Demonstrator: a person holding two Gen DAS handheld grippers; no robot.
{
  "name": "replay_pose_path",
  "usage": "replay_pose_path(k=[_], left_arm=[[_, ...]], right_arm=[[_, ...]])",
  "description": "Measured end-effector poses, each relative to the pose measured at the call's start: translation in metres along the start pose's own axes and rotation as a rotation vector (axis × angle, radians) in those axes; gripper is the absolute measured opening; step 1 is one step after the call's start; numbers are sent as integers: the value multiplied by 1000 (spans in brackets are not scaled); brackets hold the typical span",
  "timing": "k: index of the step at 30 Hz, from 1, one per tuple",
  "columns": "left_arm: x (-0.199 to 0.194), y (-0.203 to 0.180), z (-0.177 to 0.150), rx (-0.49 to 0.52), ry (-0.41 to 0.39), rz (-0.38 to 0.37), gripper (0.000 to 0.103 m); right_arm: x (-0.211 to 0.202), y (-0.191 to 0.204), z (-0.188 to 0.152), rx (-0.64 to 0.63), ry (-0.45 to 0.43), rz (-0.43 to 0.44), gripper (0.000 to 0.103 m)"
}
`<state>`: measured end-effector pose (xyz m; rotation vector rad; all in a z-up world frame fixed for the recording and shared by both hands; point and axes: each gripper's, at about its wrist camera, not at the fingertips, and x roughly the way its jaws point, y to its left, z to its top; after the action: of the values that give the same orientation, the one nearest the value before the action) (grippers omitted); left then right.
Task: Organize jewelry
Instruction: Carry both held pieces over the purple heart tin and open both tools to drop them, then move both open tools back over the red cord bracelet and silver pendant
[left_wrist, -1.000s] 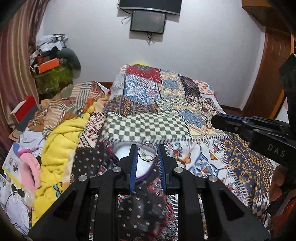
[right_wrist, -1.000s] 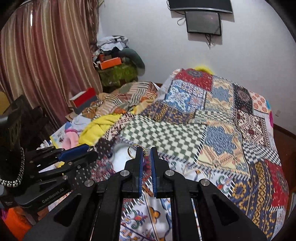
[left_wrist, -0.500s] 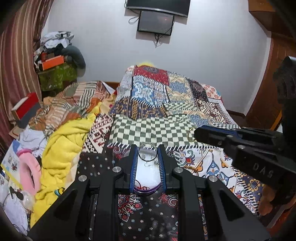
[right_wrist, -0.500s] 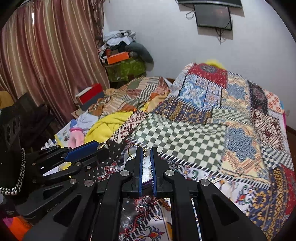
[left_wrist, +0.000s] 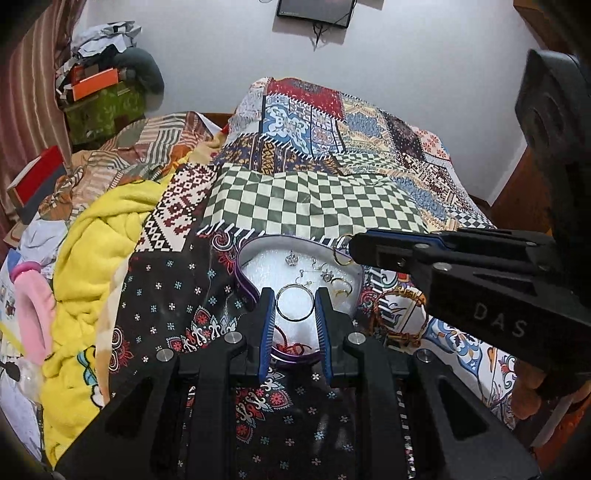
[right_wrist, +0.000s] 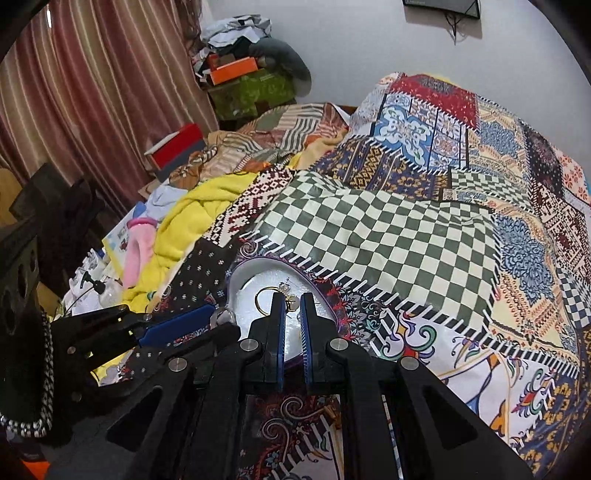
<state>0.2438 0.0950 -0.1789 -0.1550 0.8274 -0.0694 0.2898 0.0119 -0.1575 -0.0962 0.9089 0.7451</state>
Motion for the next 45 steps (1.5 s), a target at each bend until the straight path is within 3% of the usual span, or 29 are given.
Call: replay_pose_path(k=[14, 20, 32, 39, 41, 43, 45], left_arm=[[-5, 3, 4, -8, -2, 3, 20], [-20, 2, 8, -7, -25, 20, 20], [-52, -17, 20, 22, -78, 25, 20], [-52, -45, 18, 50, -59, -14, 21], [-48, -54, 17, 58, -44, -24, 23], [-41, -64, 14, 70, -25, -30, 38], [-34, -72, 12, 83, -8, -31, 42]], right_arm=[[3, -4, 4, 34, 67, 57, 8], [-4, 0, 7, 12, 72, 45, 19], [-61, -15, 9, 28, -36, -33, 19], [-102, -41, -4, 61, -90, -113, 19], [-110, -49, -9, 68, -97, -139, 19], [-117, -57, -14, 78, -101, -155, 19], [-122, -67, -21, 94, -102, -169, 19]])
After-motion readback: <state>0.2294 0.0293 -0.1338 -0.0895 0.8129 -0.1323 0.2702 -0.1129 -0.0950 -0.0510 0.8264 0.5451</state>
